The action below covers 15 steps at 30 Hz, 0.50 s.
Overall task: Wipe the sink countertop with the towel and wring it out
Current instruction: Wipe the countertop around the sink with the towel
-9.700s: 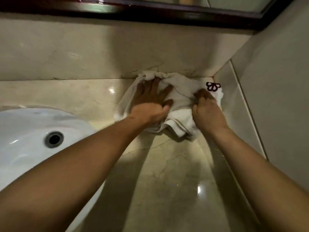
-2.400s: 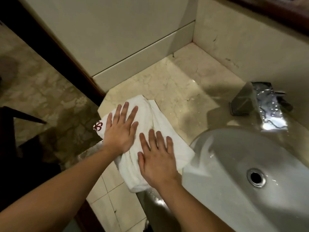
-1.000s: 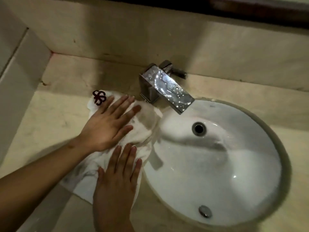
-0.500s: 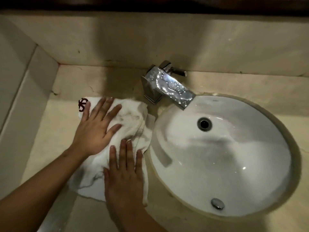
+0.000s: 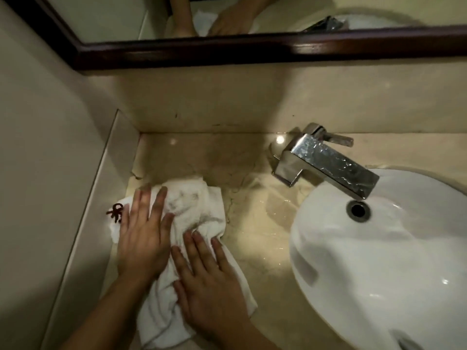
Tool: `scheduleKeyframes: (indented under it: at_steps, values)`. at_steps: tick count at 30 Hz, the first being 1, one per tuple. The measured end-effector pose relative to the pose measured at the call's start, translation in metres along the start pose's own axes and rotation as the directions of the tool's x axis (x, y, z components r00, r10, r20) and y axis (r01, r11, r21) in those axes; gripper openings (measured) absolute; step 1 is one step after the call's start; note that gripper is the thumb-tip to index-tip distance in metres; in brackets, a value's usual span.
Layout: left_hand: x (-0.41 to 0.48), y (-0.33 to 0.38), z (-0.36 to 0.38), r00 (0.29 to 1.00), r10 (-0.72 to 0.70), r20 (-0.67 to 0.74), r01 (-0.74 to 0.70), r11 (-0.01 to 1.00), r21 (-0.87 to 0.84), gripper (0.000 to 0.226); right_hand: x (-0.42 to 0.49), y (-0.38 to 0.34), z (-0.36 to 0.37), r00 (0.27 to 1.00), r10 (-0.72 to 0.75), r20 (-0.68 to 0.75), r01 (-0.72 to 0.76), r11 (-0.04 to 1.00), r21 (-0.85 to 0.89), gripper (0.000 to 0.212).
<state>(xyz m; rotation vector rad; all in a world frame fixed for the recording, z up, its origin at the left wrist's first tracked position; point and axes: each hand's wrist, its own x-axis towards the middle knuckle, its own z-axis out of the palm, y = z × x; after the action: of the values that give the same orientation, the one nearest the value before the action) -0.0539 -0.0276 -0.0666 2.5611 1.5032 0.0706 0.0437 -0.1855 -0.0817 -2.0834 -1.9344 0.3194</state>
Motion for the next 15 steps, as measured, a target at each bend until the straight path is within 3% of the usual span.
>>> scheduleKeyframes:
  at_steps: [4, 10, 15]
  values:
    - [0.054, -0.004, -0.005, 0.997, 0.072, -0.02, -0.072, 0.997, -0.018, 0.059, 0.045, -0.008, 0.003, 0.992, 0.121, -0.018, -0.12, 0.992, 0.045, 0.064]
    - [0.145, -0.004, 0.0, 0.941, 0.313, -0.132, -0.31, 0.95, 0.043, 0.056, 0.107, 0.0, -0.002, 0.952, 0.301, -0.049, -0.294, 0.949, 0.115, 0.065]
    - [0.166, 0.007, 0.003, 0.904, 0.389, -0.178, -0.38, 0.921, 0.082, 0.053, 0.118, 0.0, 0.0, 0.912, 0.405, -0.071, -0.392, 0.909, 0.144, 0.065]
